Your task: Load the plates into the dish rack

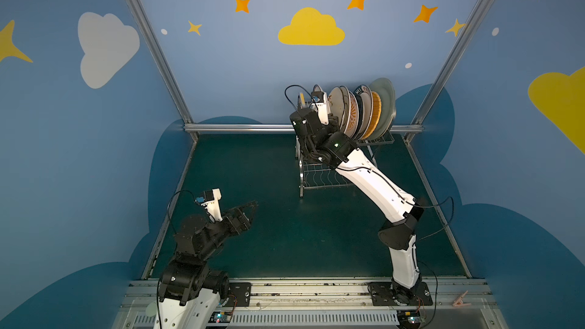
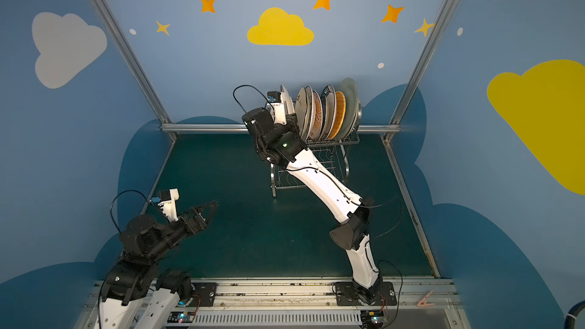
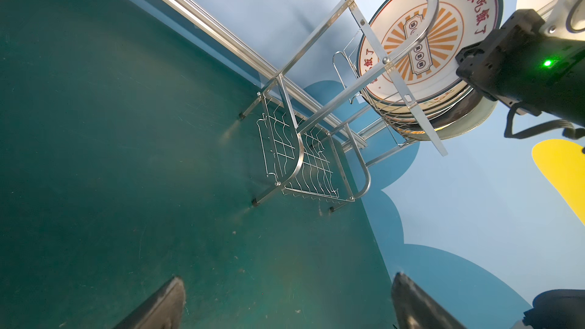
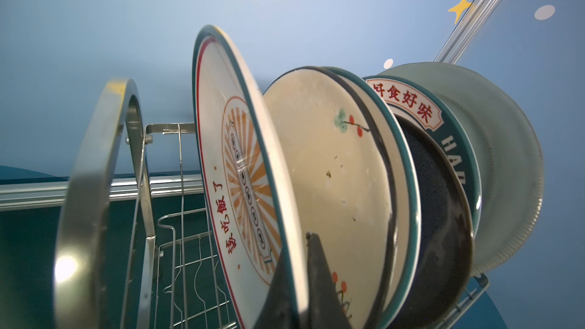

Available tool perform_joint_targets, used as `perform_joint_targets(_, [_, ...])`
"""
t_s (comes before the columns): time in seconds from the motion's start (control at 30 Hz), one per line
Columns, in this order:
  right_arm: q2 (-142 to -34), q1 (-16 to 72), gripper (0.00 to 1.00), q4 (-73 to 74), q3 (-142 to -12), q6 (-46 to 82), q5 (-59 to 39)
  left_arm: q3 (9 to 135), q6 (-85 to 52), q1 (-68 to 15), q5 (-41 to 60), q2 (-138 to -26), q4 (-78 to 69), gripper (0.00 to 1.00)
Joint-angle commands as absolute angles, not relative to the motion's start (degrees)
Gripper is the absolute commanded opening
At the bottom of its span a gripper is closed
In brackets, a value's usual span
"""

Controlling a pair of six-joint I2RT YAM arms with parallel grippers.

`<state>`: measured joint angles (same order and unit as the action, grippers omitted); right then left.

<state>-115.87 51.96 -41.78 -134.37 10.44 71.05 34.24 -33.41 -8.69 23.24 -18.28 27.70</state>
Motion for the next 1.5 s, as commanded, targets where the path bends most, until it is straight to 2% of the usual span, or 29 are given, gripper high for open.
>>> perform_joint_targets(0.0, [-112.11, 51.01, 0.00, -43.75, -133.55, 12.14, 75.88, 34.19, -33.05, -8.83, 22.86, -18.42, 27.90, 1.00])
perform_joint_targets(0.87, [-112.66, 51.64, 0.00, -39.80, -132.32, 11.09, 77.80, 34.17, -33.08, -8.79, 22.71, -18.38, 27.91, 1.00])
perform_joint_targets(1.47, [-117.17, 51.48, 0.00, -56.07, -138.04, 26.83, 71.43, 34.18, -32.99, -9.14, 22.44, -18.36, 28.01, 1.00])
